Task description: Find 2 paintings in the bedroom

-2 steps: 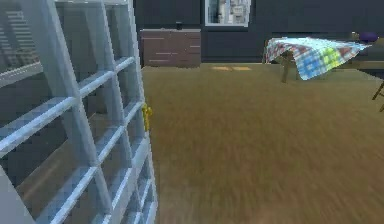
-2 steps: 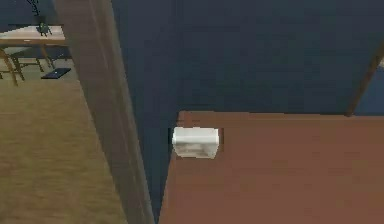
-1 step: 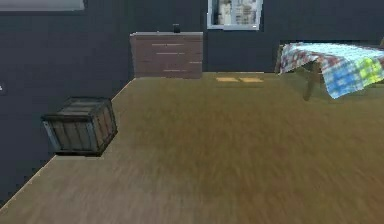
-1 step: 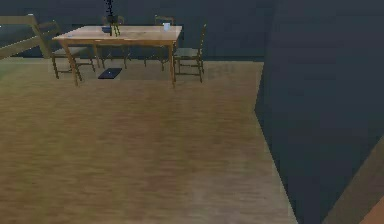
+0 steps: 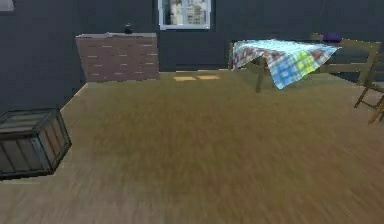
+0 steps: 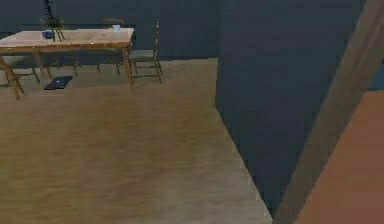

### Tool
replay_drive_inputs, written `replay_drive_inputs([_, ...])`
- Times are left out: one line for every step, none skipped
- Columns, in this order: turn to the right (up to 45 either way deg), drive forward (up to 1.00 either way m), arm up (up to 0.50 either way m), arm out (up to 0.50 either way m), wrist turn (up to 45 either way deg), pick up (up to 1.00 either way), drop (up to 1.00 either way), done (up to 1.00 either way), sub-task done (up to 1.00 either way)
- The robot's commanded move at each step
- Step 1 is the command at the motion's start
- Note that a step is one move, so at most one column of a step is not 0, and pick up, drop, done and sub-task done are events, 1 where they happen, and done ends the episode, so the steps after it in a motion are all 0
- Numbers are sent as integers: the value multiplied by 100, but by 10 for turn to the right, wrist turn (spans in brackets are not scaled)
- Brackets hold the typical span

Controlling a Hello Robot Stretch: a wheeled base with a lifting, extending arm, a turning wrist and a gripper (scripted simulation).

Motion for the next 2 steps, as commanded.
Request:
replay_drive_inputs([0, 20, 0, 0, 0, 0, 0, 0, 0])
replay_drive_inputs([-450, 0, 0, 0, 0, 0, 0, 0, 0])
